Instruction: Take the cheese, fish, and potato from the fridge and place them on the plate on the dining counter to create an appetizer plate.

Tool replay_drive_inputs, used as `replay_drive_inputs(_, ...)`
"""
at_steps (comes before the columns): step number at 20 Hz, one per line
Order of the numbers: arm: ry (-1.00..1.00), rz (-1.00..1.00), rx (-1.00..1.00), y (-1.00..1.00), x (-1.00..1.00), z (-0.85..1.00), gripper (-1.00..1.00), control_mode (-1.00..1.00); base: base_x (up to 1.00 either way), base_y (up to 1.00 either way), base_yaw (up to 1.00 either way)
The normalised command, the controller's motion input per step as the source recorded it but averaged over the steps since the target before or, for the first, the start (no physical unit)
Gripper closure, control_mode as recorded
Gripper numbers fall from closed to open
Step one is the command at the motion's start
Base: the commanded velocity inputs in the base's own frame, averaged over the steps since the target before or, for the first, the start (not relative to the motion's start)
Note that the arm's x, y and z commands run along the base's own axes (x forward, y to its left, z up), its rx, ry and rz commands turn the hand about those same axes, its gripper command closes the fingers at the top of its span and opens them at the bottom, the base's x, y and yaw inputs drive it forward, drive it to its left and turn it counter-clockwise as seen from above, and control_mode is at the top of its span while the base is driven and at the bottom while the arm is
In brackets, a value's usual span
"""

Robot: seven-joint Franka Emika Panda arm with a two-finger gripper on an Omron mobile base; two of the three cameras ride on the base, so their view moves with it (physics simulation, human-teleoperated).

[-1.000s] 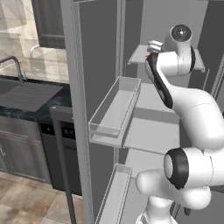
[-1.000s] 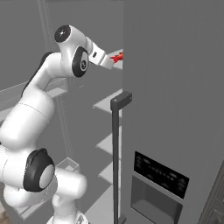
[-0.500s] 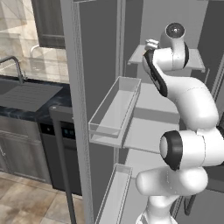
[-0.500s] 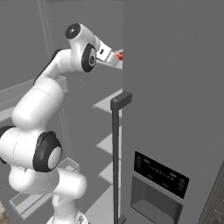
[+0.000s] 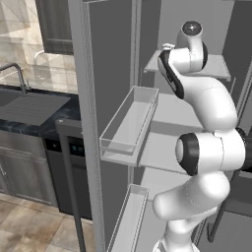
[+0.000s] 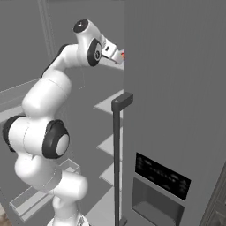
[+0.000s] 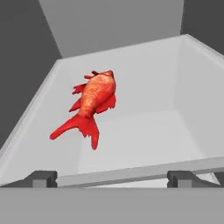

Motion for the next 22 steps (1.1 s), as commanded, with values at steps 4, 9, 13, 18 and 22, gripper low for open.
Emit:
replay_drive_inputs(4, 0.02, 0.0, 0.0, -0.01, 0.46, -0.19, -1.0, -1.0, 0.0, 0.0, 0.0)
replay_drive_inputs(9, 0.0, 0.0, 0.0, -0.03, 0.44, -0.25, -1.0, -1.0, 0.0, 0.0, 0.0)
replay_drive_inputs(13, -0.02, 0.0, 0.0, -0.18, 0.36, -0.19, -1.0, -1.0, 0.0, 0.0, 0.0)
replay_drive_inputs(18, -0.03, -0.01, 0.0, -0.27, 0.35, -0.13, -1.0, -1.0, 0.0, 0.0, 0.0)
replay_drive_inputs(22, 0.0, -0.02, 0.0, -0.21, 0.44, 0.0, -1.0, -1.0, 0.0, 0.0, 0.0)
